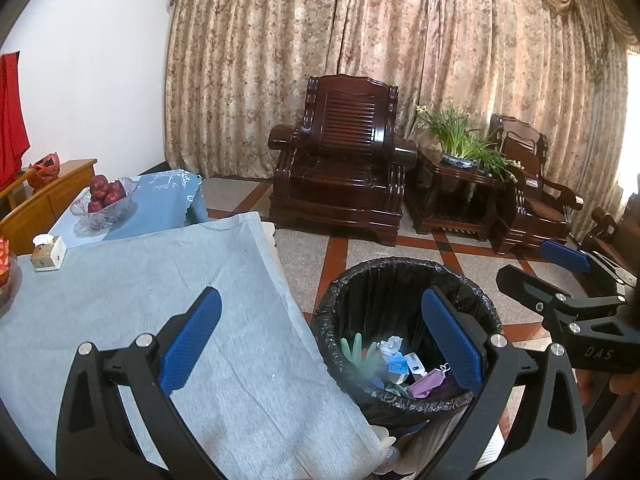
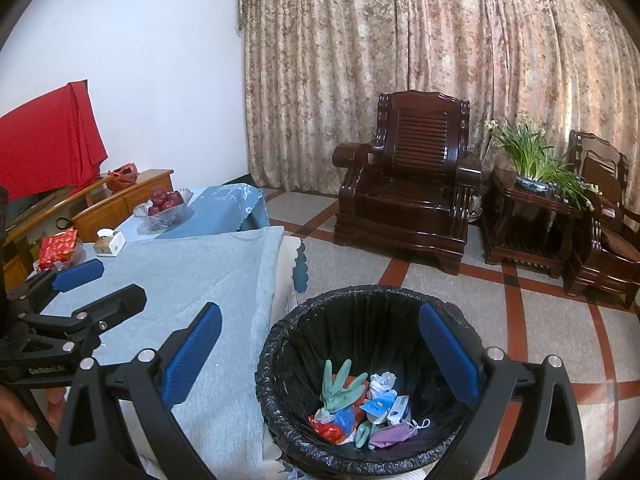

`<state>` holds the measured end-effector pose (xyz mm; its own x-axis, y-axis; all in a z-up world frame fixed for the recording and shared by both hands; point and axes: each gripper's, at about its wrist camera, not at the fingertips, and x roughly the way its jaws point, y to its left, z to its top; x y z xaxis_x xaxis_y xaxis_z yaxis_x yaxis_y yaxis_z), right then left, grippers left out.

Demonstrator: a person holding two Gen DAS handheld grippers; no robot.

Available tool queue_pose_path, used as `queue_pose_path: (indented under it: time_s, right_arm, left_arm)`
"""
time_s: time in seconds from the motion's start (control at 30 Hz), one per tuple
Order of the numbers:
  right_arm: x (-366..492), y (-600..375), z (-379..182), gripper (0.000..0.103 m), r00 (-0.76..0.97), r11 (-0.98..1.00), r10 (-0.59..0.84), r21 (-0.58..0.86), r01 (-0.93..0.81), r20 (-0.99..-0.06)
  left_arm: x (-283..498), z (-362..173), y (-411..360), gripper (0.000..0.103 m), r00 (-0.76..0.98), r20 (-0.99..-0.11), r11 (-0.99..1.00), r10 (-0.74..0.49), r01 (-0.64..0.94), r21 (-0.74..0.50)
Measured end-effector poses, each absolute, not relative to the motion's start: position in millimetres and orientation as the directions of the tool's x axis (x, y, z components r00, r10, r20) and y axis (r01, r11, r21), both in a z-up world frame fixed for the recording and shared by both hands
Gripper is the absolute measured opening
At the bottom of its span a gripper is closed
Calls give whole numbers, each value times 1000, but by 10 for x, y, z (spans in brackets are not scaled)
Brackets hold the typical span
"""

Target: Collect trash

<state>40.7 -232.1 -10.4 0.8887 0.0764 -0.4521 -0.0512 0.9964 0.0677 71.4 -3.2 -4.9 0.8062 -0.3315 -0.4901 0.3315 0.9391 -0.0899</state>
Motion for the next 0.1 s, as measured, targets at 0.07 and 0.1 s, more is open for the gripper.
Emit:
queue_pose_path:
  time_s: [0.07, 0.1]
  right_arm:
    - [410, -2325, -103, 97, 889, 996, 77, 67, -52, -452]
    - [407, -2321, -100, 97, 889, 996, 76, 67, -51, -452]
  left_arm:
    - [716, -53, -31, 97, 806, -491, 939, -332, 331, -92]
    - [712, -75, -11, 97, 805, -492, 939, -332, 330, -94]
